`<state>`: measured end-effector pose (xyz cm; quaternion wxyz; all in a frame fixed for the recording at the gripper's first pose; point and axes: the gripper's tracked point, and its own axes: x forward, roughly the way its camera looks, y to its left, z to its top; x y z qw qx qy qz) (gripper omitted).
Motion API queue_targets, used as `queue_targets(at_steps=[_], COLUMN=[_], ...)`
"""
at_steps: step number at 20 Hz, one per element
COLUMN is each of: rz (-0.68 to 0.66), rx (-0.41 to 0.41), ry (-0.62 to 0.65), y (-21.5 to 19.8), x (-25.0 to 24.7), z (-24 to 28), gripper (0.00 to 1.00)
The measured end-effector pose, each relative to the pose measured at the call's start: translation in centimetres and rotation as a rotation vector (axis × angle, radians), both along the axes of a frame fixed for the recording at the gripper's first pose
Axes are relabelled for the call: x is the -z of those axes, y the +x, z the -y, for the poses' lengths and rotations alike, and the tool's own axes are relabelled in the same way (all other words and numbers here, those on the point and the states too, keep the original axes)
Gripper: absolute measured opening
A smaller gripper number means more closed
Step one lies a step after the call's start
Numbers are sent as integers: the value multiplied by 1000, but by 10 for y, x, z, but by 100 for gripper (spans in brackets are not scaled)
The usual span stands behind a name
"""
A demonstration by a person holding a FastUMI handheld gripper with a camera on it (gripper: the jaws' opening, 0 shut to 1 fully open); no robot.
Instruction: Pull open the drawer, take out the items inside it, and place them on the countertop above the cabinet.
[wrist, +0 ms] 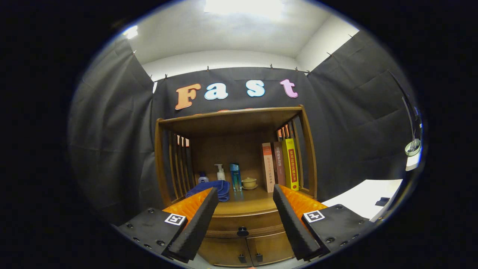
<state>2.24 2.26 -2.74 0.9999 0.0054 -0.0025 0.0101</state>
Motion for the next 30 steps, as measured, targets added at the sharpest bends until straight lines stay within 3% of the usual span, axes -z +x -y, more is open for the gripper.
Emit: queue_targets(at_steps=[8,14,20,22,30], rz=[-75,-185,-287,-316,-339], rx=[-63,-127,-90,-86,-67], ry=[-105,-71,-105,-84,-120], y=[20,37,64,74,95], x=[113,217,281,301,322], z=[-22,-35,-16,-14,-8], gripper=[99,99,98,96,64])
